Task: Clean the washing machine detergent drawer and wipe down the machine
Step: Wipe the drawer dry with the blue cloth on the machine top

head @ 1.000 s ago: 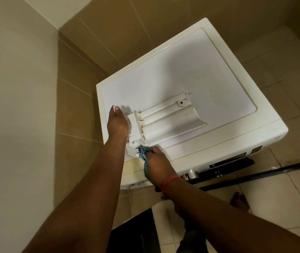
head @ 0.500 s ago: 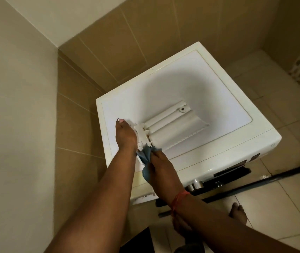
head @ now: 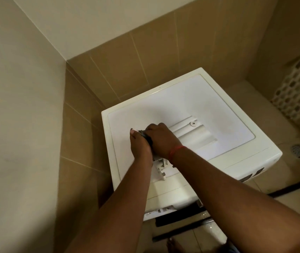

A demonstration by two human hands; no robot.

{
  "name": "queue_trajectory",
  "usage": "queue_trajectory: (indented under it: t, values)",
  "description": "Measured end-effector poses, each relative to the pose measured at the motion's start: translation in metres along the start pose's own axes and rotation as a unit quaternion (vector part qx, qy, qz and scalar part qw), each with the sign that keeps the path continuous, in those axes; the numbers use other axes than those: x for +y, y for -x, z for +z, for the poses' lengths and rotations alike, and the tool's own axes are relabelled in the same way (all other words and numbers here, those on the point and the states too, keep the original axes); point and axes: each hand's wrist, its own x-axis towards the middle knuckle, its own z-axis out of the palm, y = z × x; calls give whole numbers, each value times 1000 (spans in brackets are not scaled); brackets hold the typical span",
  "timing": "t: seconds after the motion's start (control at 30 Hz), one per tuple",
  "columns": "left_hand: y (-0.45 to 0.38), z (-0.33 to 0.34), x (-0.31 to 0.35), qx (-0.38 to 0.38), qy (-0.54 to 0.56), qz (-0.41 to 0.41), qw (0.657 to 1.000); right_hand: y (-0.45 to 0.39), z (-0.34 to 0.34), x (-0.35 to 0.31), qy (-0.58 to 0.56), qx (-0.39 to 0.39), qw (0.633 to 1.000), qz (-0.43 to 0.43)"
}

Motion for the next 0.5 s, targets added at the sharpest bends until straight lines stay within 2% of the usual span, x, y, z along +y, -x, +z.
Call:
queue_trajectory:
  t: [0.1, 0.27, 0.37, 0.43, 0.5]
  values:
    - [-1, 0, 0, 12, -5, 9, 1000, 14, 2, 4, 19, 7, 998, -67]
    - [-7, 0, -5, 42, -46, 25, 998, 64, 8, 19, -48, 19, 995, -91]
    - [-5, 1, -2, 52, -77, 55, 994, 84, 0, 27, -83, -24, 991, -106]
    - [-5, 1, -2, 59, -100, 62, 991, 86, -16, 35, -110, -15, 992, -68]
    - [-6, 1, -1, 65, -127, 78, 987, 79, -30, 44, -124, 64, 990, 25]
